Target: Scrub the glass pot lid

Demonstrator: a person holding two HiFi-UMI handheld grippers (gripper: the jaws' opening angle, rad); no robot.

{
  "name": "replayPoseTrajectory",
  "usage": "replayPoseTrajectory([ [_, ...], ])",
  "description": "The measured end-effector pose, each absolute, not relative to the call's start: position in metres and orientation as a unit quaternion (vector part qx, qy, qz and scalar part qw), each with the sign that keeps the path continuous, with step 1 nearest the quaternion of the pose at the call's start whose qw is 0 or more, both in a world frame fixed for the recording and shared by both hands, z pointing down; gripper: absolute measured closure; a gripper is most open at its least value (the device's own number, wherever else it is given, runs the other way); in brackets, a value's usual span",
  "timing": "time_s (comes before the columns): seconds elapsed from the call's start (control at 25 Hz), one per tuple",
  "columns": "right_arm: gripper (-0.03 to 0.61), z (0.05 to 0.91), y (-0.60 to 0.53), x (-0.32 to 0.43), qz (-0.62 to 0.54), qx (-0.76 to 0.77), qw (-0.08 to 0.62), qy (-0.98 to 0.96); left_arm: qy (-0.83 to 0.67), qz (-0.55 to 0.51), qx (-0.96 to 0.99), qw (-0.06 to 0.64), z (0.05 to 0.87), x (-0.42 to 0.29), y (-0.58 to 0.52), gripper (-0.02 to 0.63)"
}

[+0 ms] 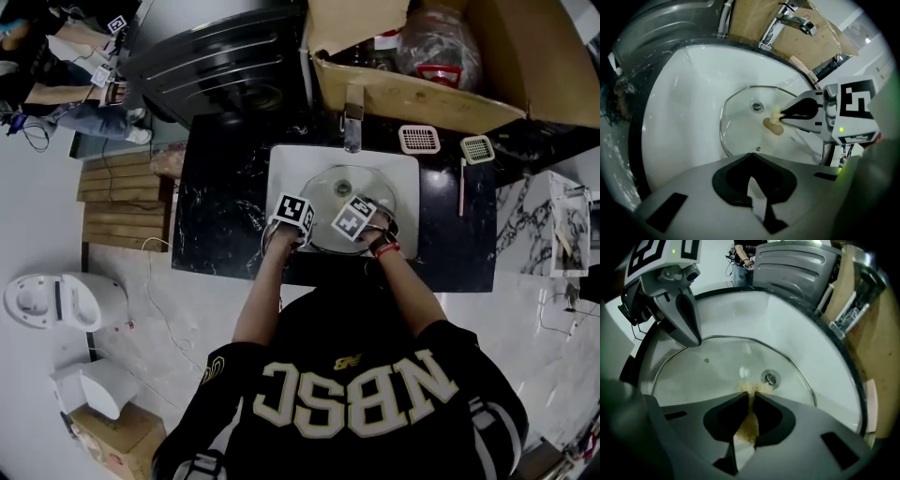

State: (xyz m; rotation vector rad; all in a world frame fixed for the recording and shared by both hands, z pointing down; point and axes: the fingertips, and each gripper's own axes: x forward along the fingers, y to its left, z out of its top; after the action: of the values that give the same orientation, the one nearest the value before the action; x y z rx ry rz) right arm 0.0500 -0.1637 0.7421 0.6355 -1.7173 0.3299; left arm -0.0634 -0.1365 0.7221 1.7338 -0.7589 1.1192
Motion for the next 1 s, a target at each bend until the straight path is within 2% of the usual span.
replayPoseTrajectory([
  [0.12,0.527,0.739,-0.149,0.034,0.149,0.251,0.595,-0.749,-0.305,0.465,0.704,0.441,0.725,-0.061,-0.133,0.601],
  [0.28,0.528,0.728,-0.127,0.004,0.232,0.212,0.542,-0.78,-0.305,0.459,0.713,0.434,0.724,-0.06,-0.135,0.601],
  [0.4,0.528,0.713,-0.137,0.022,0.237,0.259,0.536,-0.767,-0.308,0.419,0.729,0.446,0.715,-0.06,-0.14,0.6],
  [0.6,0.528,0.651,-0.159,0.037,0.253,0.343,0.419,-0.802,-0.34,0.374,0.758,0.412,0.684,-0.064,-0.153,0.6],
  [0.76,0.526,0.588,-0.18,0.065,0.224,0.445,0.301,-0.813,-0.365,0.257,0.81,0.379,0.62,-0.065,-0.178,0.6],
  [0.84,0.525,0.56,-0.179,0.081,0.217,0.493,0.238,-0.808,-0.389,0.201,0.832,0.341,0.577,-0.071,-0.188,0.6],
  [1.0,0.525,0.502,-0.172,0.107,0.174,0.556,0.143,-0.8,-0.441,0.123,0.868,0.19,0.489,-0.082,-0.2,0.6],
])
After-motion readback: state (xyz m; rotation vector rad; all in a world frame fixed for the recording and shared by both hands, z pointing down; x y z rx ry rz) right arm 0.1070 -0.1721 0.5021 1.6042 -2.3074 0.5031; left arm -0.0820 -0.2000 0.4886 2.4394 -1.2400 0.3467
